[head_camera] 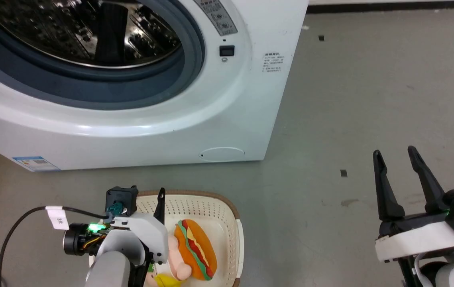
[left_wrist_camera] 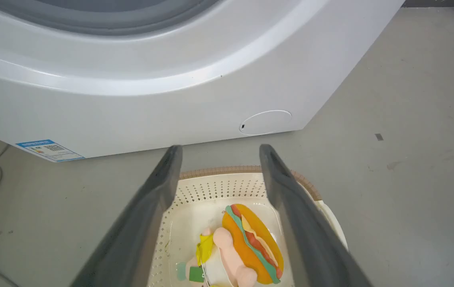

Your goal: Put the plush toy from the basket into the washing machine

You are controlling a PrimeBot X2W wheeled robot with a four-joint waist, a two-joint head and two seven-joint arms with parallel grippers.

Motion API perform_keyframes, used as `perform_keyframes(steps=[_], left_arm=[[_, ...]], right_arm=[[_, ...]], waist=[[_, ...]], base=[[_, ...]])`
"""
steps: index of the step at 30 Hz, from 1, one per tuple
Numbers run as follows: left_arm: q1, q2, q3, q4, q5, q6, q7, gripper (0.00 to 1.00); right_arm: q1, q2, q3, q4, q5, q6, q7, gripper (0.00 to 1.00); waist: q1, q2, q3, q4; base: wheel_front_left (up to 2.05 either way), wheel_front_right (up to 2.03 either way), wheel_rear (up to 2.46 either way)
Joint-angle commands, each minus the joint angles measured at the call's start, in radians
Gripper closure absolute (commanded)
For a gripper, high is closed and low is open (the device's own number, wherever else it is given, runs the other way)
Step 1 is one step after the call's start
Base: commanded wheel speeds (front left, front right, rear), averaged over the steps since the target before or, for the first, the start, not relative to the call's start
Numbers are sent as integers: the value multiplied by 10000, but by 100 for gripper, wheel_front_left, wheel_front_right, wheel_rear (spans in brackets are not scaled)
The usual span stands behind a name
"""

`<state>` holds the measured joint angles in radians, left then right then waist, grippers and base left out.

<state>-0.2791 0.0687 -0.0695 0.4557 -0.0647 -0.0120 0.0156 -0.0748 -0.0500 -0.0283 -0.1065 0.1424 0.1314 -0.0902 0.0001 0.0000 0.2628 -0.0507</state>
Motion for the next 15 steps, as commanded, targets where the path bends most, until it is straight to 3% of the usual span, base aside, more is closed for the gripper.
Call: perform_keyframes(steps=[1, 15], left_arm=[[-310, 58, -97, 336, -25, -57, 74, 0], [-1388, 148, -658, 1890, -71, -116, 398, 0]], right_arm=[[-279, -1, 0, -149, 94, -3, -97, 0], [-749, -1, -61, -787, 385, -4, -409, 0]], waist=[[-1, 0, 358, -97], [-1, 0, 2085, -318]], base=[[0, 0, 0], [0, 0, 0]])
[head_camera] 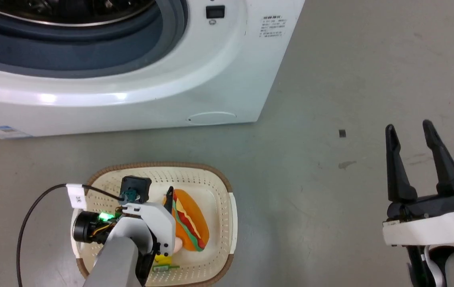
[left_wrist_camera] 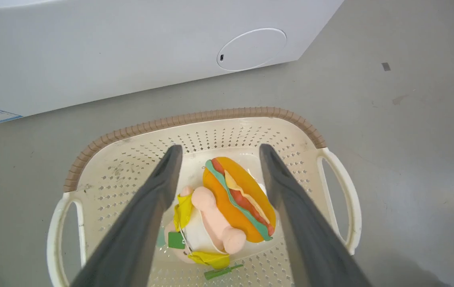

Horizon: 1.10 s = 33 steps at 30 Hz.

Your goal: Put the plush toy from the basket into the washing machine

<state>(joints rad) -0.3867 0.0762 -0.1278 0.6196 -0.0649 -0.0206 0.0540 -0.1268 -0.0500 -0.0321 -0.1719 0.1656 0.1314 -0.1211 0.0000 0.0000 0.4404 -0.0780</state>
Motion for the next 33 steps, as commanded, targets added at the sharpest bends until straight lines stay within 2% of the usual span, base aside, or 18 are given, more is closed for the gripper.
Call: perform_keyframes(steps=[1, 10, 13, 26, 33], left_arm=[[-403, 88, -108, 353, -76, -27, -18, 0], [-1274, 176, -337, 1277, -230, -50, -414, 0], [-1567, 240, -406, 1583, -269, 77, -707, 0], [-2423, 342, -845, 2923, -504, 54, 179, 0], [-2896, 380, -1034, 3538, -638, 39, 285, 0]], right_arm=[[-263, -1, -22, -181, 178, -4, -121, 0], [-519, -1, -54, -564, 365, -4, -308, 0], [-613, -1, -79, -680, 442, -4, -370, 0], [-978, -2, -223, -1200, 716, -5, -641, 0], [-1158, -2, -259, -1451, 787, -6, -765, 0]], waist=[[0, 0, 422, -56], [0, 0, 1430, -154], [0, 0, 1732, -216], [0, 0, 3085, -316], [0, 0, 3740, -310]], base=[[0, 0, 0], [0, 0, 0], [0, 0, 0], [0, 0, 0], [0, 0, 0]])
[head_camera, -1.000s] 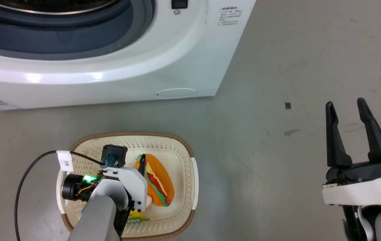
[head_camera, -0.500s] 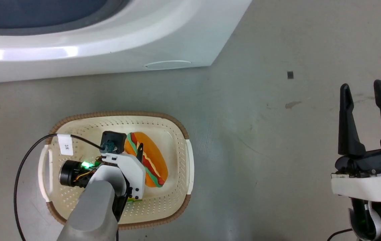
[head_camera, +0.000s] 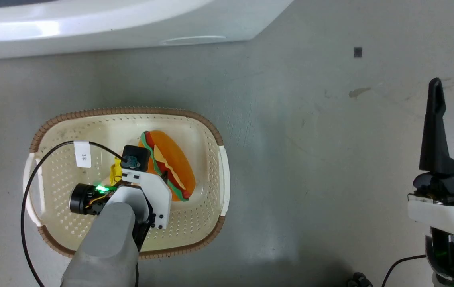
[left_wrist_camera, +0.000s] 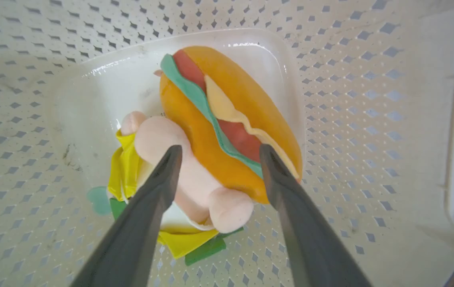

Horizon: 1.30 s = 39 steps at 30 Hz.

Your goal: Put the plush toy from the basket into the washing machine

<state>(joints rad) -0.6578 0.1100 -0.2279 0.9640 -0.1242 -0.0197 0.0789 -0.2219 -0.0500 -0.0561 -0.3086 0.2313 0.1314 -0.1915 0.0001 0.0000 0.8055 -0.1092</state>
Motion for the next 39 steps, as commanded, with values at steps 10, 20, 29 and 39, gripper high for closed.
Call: perform_keyframes(steps=[10, 20, 29, 39], left_arm=[[-934, 78, -365, 1123, -279, 76, 132, 0], [-1803, 93, -768, 2148, -460, 159, -53, 0], [-2508, 253, -1171, 3074, -625, 65, -248, 100], [-2225, 145, -1206, 3267, -948, -85, -893, 100]], right_arm=[[-441, -2, -62, -438, 285, -6, -269, 0], [-669, -2, -130, -777, 457, -7, -477, 0], [-1053, -2, -164, -1005, 736, -7, -664, 0], [-1181, -2, -183, -540, 1034, -7, -703, 0]], waist=[[-1, 0, 1010, -37], [-1, 0, 1904, -80], [-1, 0, 2569, -200], [-1, 0, 1523, -244]], base=[[0, 0, 0], [0, 0, 0], [0, 0, 0], [0, 0, 0]])
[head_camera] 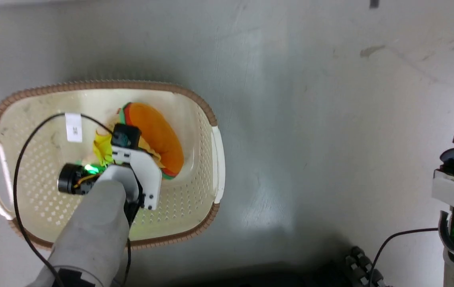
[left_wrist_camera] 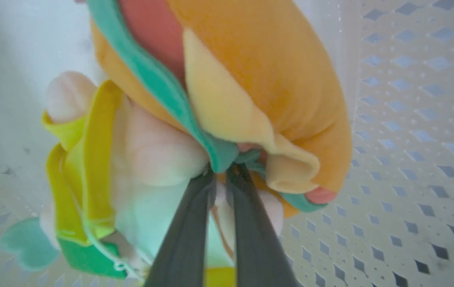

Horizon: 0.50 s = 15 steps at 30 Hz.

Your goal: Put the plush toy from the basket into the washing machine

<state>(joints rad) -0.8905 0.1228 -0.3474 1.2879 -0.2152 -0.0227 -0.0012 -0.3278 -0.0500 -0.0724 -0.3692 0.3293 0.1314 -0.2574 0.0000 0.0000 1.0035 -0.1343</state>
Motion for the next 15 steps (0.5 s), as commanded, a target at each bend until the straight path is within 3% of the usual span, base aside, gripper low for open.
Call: perform_keyframes(steps=[1, 15], left_arm=[[187, -8, -28, 29, -53, -90, -206, 100], [1891, -396, -642, 25, 27, -509, -1911, 100]], right_arm=[[-100, -2, -15, 165, 76, -7, -44, 0], [1161, -2, -31, 1604, 68, -7, -44, 0]], waist=[[0, 0, -679, 20], [0, 0, -4334, 658]], base=[[0, 0, 0], [0, 0, 0]])
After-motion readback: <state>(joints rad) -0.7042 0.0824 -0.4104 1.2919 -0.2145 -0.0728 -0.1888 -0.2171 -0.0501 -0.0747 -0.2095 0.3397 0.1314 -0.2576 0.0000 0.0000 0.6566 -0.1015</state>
